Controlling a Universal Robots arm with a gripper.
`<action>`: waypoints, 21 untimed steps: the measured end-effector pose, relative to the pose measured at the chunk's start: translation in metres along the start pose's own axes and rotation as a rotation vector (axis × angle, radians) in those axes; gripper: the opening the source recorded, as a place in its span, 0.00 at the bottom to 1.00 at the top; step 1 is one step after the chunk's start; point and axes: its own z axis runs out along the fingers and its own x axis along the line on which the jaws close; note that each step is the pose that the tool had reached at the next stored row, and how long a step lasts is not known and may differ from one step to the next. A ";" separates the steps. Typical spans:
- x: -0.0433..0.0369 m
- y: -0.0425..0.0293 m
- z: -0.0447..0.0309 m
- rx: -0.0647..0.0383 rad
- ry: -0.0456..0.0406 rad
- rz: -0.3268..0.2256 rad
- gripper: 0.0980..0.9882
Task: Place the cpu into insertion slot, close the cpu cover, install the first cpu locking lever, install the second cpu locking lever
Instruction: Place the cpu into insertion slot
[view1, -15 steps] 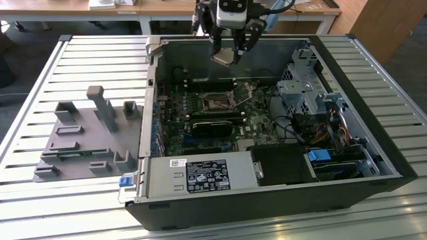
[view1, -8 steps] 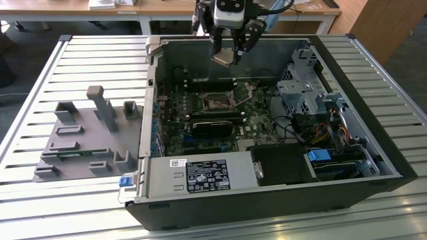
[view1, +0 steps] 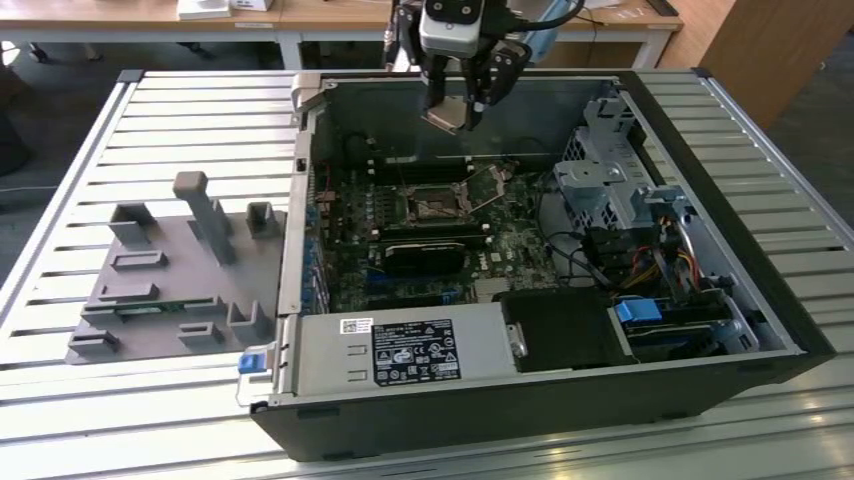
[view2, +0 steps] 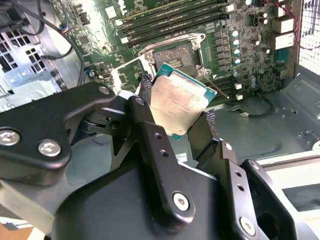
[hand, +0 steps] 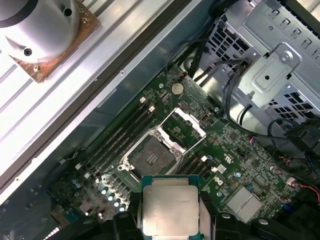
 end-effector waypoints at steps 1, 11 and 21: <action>0.0000 0.0000 0.0000 0.000 -0.0007 0.009 0.49; 0.0000 0.0000 0.0004 0.002 -0.0076 0.097 0.49; 0.0000 -0.0001 0.0008 0.004 -0.0146 0.182 0.49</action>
